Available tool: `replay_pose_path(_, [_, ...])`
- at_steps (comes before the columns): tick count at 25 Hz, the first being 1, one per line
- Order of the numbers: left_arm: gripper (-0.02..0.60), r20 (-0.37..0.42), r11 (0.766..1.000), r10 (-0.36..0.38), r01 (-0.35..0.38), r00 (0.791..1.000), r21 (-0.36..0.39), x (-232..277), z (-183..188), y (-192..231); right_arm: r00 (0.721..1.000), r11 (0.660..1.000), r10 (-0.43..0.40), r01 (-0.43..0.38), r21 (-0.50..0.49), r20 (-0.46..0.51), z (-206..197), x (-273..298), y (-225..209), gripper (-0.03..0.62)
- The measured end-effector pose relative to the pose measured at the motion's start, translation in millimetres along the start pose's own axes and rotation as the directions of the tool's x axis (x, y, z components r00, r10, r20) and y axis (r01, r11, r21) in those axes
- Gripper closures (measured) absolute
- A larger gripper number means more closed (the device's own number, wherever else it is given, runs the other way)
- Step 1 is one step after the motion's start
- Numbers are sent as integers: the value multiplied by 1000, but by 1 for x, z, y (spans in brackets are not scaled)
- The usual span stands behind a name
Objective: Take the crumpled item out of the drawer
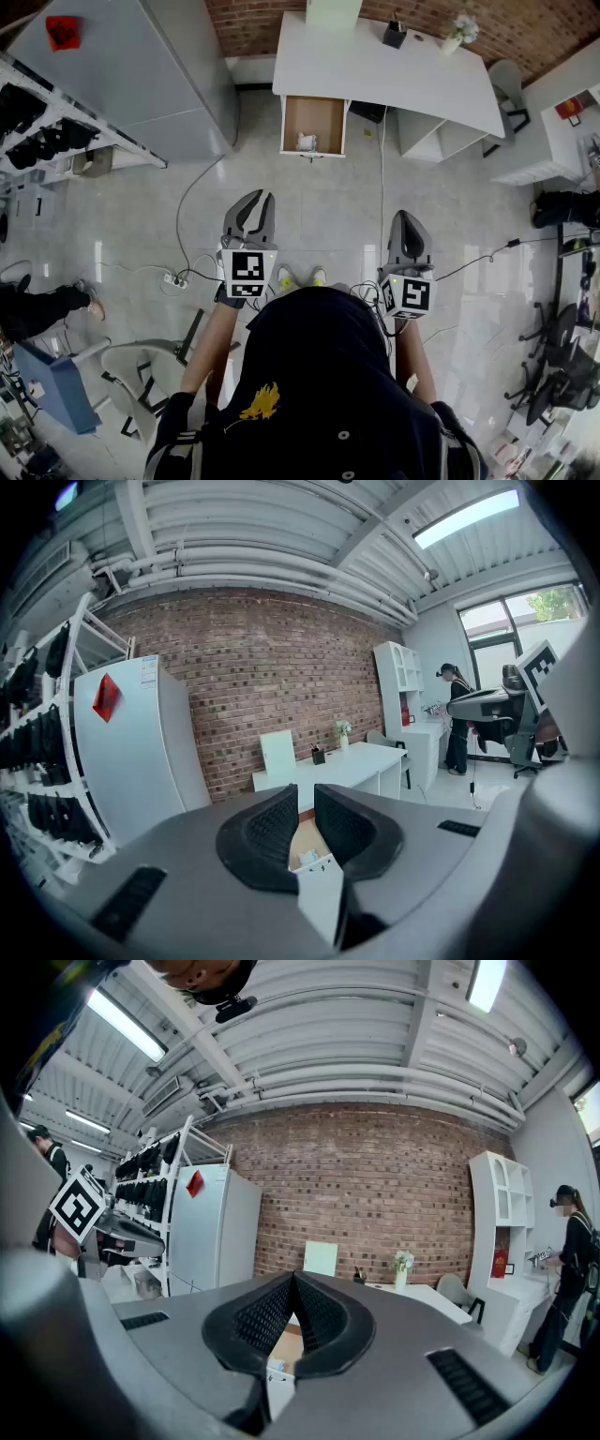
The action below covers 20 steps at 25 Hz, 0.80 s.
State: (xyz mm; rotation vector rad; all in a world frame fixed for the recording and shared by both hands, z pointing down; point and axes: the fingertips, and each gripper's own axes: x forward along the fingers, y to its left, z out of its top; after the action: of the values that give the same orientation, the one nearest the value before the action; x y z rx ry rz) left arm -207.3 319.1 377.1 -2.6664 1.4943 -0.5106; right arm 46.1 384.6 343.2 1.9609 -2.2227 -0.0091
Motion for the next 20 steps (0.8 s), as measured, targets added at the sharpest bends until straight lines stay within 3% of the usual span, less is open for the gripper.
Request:
replay_pose_path(11, [512,3,999,32,-32,999,29,24,34,-33,999,999,21,-22,39,40,5,-2,-52,568])
replay_pose_path(20, [512,-30,997,40,-38,999,70,62,44,-66,996,983,66,-74,167,54,-12,11,-88,566])
